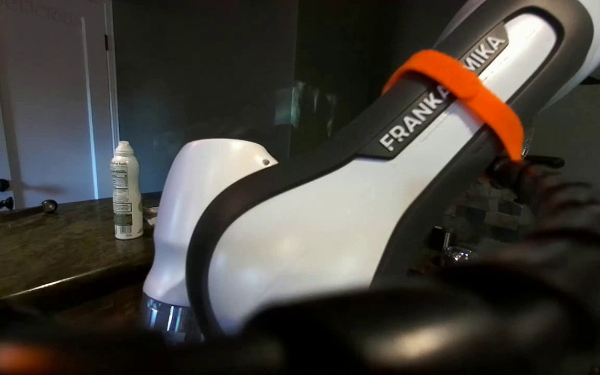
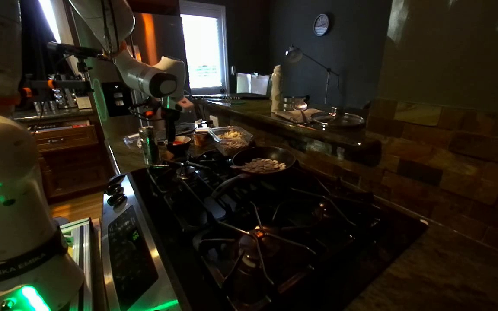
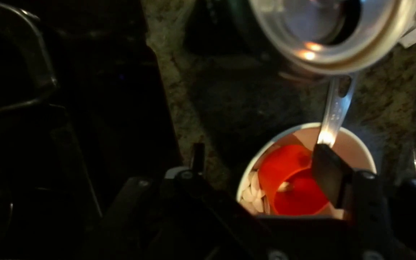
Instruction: Place the black bowl on the top right stove plate
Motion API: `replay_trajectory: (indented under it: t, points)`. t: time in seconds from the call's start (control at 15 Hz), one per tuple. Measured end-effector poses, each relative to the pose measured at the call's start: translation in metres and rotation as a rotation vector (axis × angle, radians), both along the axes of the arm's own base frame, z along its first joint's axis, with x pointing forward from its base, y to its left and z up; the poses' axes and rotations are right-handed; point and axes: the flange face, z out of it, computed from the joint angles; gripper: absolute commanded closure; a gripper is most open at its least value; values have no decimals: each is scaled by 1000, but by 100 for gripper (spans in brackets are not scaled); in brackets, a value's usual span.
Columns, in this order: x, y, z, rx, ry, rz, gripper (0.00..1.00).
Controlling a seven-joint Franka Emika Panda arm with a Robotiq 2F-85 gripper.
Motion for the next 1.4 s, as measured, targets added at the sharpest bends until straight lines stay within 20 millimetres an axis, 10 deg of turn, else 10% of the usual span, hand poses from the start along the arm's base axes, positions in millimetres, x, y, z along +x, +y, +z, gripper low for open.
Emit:
replay_trajectory:
  t: [0.8, 1.0, 1.4]
  points:
    - [4, 1, -4, -93, -69, -155, 71]
    - [-2, 8, -9, -113, -74, -154, 99]
    - [3, 13, 3, -106, -105, -167, 98]
